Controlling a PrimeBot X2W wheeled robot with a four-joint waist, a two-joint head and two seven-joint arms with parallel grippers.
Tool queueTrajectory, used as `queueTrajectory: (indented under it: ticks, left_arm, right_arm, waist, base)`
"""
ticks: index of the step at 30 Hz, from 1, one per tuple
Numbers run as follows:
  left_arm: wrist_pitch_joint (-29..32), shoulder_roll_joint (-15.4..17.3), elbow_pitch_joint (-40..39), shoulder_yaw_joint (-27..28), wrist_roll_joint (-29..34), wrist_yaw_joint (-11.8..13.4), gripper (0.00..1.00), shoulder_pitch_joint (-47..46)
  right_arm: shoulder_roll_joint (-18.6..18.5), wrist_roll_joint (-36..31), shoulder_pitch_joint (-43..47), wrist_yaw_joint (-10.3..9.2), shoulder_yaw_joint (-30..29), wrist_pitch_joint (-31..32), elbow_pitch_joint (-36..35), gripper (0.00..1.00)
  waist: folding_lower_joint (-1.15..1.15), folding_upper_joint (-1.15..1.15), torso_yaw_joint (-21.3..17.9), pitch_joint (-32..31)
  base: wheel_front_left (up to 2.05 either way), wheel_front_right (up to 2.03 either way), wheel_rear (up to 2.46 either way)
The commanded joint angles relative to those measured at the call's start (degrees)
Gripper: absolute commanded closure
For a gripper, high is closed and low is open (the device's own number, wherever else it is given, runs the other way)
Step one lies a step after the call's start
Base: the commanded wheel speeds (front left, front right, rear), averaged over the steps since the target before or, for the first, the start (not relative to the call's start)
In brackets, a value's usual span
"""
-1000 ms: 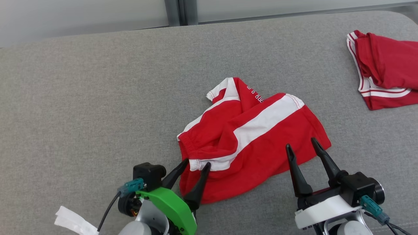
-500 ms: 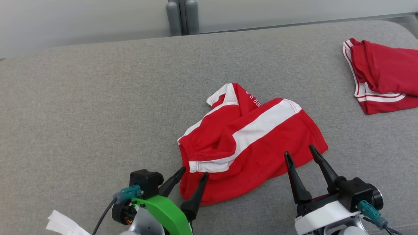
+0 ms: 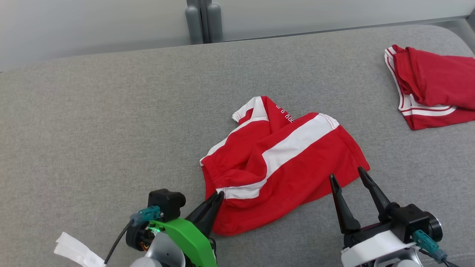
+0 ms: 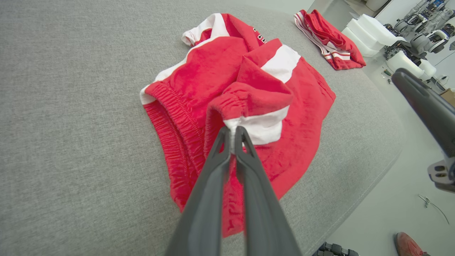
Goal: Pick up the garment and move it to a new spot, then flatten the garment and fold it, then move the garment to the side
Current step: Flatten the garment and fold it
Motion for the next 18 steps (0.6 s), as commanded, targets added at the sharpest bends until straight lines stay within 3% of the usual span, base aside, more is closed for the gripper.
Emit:
queueTrajectory:
  ticks: [1,5,10,12,18]
  left_arm:
    - [0.09,0.52,-0.27,0.07,0.00,-0.22,1.00,-0.05]
    - [0.88,2.15,-2.15,0.77,-1.19,-0.21,1.00,1.72]
    - [2.68,6.12,-5.84,3.24,-2.70,0.94,1.00,4.04]
    - [2.91,7.58,-6.65,4.38,-3.08,1.36,1.00,4.50]
    - [2.14,10.12,-6.46,7.15,-2.84,2.31,1.00,3.23]
  right_arm:
    - [-0.33,-0.11,0.74,-0.10,-0.33,0.03,-0.19,0.00]
    - [-0.37,2.11,0.26,-0.10,-1.25,0.03,-0.33,0.00]
    - [-2.83,10.30,-2.05,-0.10,-2.99,0.03,0.66,0.00]
    - [-5.60,15.43,-3.14,-0.10,-1.43,0.03,2.68,0.00]
    - [-18.62,35.64,-9.79,-0.09,9.78,3.46,6.79,0.00]
  waist:
    - [0.00,0.00,0.55,-0.10]
    - [0.00,0.00,2.35,-0.15]
    - [0.00,0.00,5.30,0.87]
    - [0.00,0.00,6.33,1.41]
    - [0.00,0.00,8.22,3.55]
  base:
    - [0.00,0.00,0.00]
    - [0.00,0.00,0.00]
    - [0.00,0.00,0.00]
    - [0.00,0.00,0.00]
    - [0.00,0.00,0.00]
